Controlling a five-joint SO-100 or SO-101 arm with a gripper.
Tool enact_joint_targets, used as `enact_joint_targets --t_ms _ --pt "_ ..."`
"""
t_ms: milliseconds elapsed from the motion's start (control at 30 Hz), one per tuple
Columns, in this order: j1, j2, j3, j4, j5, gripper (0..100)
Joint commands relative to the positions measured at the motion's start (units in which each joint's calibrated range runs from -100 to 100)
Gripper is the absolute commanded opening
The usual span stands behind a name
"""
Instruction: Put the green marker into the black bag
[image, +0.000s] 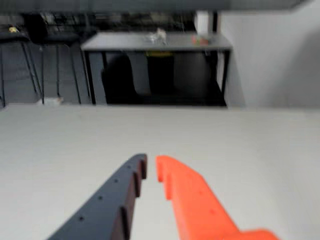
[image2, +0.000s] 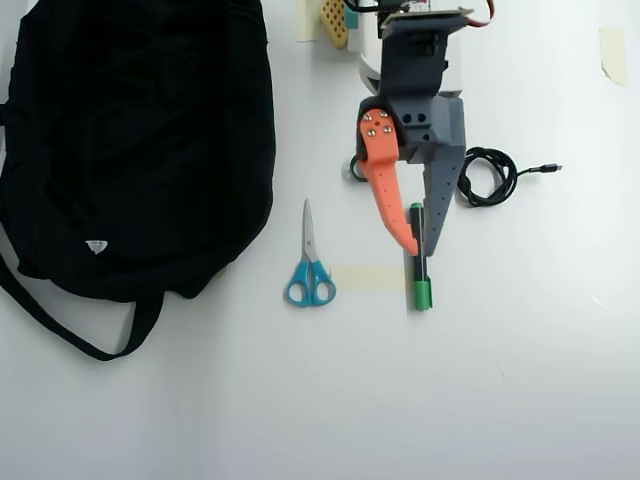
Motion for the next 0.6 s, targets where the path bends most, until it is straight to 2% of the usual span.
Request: enact_joint_targets --t_ms 0,200,567 --pt "-0.65 5.52 -12.14 -2.00 0.69 3" --pt "0.09 10.25 -18.16 -2.00 0.90 3" --pt "1.37 8.84 -9.80 -1.14 1.11 3"
